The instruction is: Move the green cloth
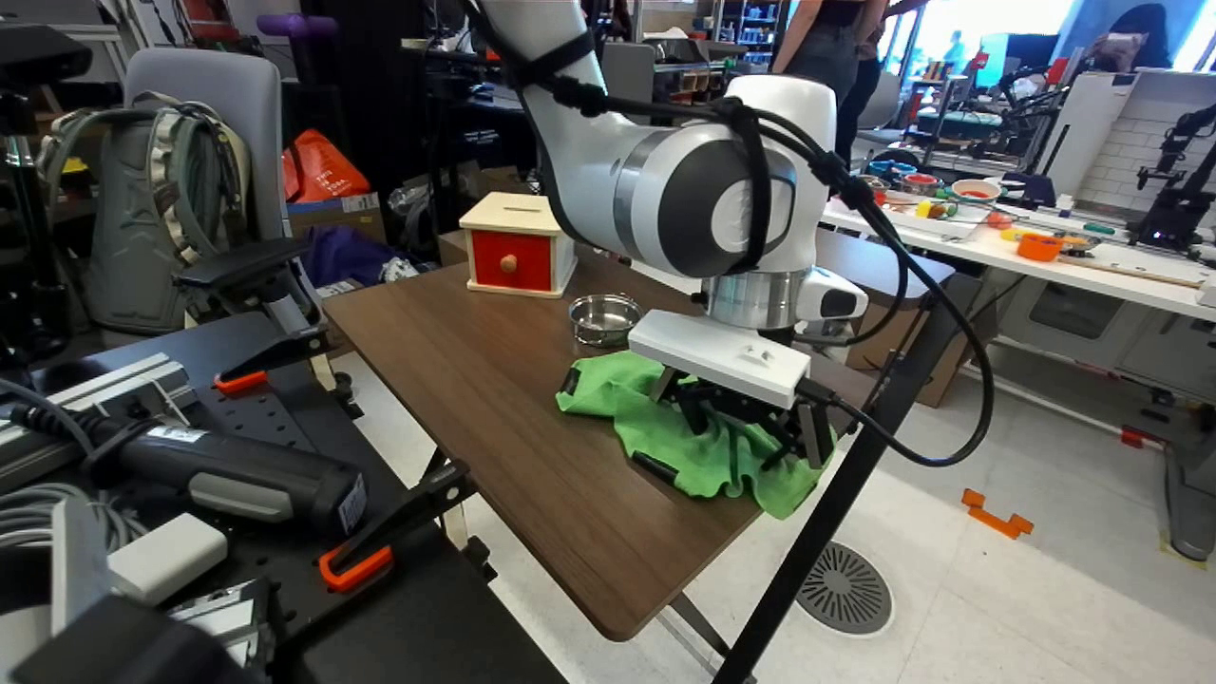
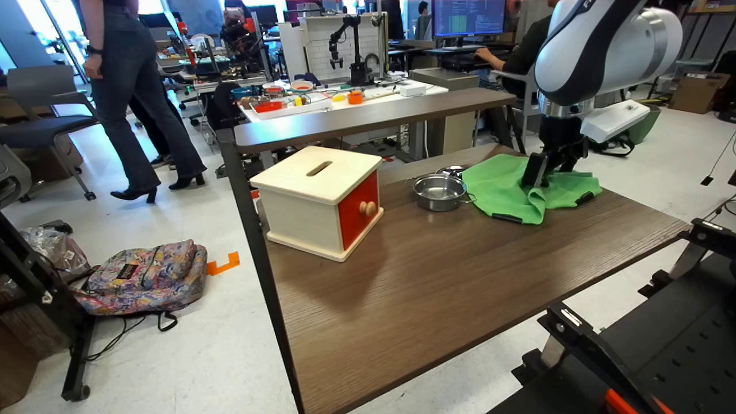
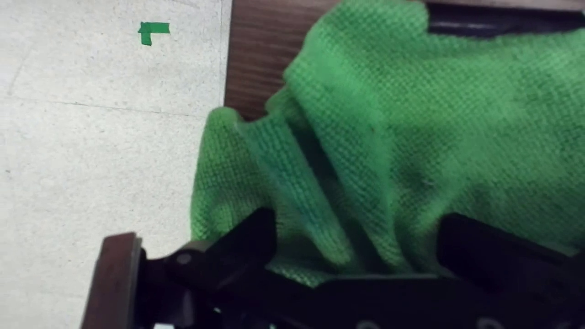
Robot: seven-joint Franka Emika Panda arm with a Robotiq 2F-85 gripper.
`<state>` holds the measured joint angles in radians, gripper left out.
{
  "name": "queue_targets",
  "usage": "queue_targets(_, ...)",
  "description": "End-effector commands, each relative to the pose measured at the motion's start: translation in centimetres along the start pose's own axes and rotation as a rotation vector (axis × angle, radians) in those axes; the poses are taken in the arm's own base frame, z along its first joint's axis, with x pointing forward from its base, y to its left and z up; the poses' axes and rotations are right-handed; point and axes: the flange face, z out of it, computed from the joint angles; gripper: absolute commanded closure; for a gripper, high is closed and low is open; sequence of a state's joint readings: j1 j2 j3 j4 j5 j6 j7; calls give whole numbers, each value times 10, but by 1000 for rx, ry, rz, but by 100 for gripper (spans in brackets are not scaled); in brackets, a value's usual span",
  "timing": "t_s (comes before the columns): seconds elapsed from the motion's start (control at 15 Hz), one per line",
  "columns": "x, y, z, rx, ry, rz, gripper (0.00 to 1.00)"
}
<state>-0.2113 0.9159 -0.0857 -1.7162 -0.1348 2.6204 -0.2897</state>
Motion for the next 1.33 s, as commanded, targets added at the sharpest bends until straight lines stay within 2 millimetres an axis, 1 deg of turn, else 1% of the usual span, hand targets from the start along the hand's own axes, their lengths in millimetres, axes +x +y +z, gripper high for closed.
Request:
queue_targets(0.0,26,1,1,-24,3,30,0)
queue_targets(0.2,38,1,-4,-35,12,42,0)
queue_targets(0.4,43,2,-8,-34,11,49,0)
queue_targets(0.73,37,-1,-22,-44,6,37,0)
queue_targets(0.87,35,-6,-35,-42,12,28,0)
queue_targets(1.0,34,-17,-56,-38,27,13,0)
queue_targets(1.2,28,-35,-95,-44,61,-13,0)
queue_targets(1.27,26,-43,-111,-49,77,-22,0)
